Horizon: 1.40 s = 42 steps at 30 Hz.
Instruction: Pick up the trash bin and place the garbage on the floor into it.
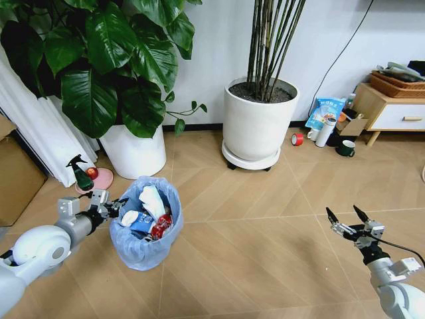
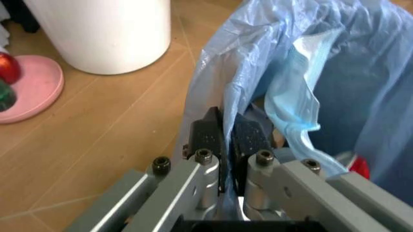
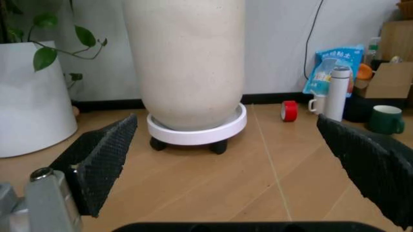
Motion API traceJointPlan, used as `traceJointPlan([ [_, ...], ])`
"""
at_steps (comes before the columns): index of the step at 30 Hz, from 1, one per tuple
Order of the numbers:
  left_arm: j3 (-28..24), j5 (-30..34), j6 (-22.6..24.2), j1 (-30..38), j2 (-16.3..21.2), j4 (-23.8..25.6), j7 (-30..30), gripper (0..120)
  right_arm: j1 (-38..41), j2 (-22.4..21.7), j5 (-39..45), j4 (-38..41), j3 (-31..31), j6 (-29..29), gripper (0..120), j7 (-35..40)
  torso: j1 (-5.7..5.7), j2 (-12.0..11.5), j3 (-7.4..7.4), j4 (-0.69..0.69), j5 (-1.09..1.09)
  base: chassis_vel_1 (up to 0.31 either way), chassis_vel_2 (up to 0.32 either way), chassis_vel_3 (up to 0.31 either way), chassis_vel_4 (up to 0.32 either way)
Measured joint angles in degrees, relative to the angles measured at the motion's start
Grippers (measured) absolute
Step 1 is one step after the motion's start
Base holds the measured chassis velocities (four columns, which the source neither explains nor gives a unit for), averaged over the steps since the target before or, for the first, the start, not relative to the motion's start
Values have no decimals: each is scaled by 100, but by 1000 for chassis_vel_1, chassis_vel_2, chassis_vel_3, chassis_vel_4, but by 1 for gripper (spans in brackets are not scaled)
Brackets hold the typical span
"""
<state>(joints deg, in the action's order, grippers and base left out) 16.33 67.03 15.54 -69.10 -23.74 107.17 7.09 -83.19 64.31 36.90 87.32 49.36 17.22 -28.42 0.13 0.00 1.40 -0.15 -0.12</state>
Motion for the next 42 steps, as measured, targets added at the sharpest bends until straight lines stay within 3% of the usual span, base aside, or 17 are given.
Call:
traceJointPlan([
  [14,88,-35,-24,25,-144,-112,-122,0,-352,405,-179,341,95,-11,100,3,0,0,0,-1,2,0,0,0,0],
  [30,82,67,-28,241,-96,-175,-191,0,-527,397,-197,540,206,-23,100,-4,0,0,0,1,1,0,0,0,0],
  [42,243,59,-31,-64,65,-106,-185,0,-604,354,-179,583,236,-16,100,-28,0,0,0,0,1,57,-49,-53,54],
])
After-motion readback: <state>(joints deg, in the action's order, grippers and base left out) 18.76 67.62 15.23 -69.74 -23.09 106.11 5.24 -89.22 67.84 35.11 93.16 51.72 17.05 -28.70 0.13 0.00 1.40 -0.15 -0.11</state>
